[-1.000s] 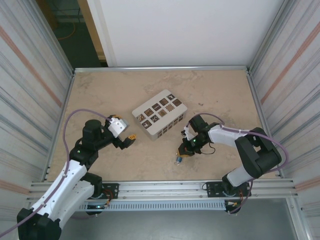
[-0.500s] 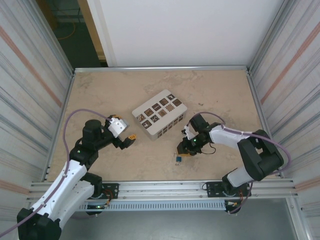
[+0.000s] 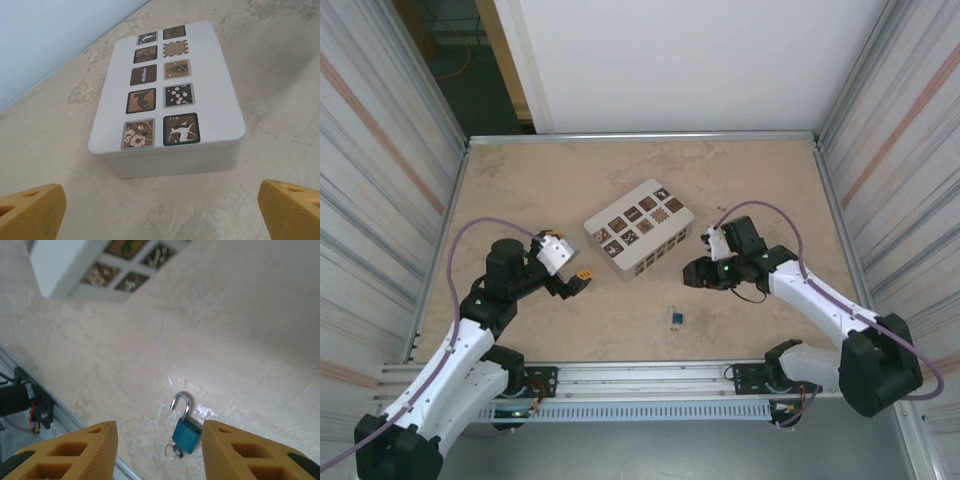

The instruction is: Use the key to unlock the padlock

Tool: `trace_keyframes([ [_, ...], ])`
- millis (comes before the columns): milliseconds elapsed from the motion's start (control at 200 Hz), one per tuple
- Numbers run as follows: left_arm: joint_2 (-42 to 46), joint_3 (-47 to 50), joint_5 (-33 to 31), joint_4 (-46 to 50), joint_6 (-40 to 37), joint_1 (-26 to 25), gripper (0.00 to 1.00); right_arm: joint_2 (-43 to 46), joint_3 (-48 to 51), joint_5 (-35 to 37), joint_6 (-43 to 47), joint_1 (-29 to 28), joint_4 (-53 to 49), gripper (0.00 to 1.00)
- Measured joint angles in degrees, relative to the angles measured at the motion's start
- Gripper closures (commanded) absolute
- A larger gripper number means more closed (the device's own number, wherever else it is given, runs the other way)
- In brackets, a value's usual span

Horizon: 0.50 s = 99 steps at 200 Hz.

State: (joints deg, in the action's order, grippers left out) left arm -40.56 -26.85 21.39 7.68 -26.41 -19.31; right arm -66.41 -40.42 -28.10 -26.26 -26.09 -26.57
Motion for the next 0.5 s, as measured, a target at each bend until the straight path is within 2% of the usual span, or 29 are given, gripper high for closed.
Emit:
trace_keyframes([
  [80,-0.02,0.0,0.0,0.13,-0.22,0.0,0.01,2.1,-0.26,2.03,0.2,0.42,0.52,0.54],
  [256,-0.04,0.0,0.0,0.17,-0.37,0.0,0.01,6.91,-0.26,6.84,1.49,1.2,1.99,0.45],
  [496,-0.04,0.0,0.13,0.17,-0.37,0.0,0.01,17.35,0.63,12.96,3.41,4.55,5.73,0.17],
])
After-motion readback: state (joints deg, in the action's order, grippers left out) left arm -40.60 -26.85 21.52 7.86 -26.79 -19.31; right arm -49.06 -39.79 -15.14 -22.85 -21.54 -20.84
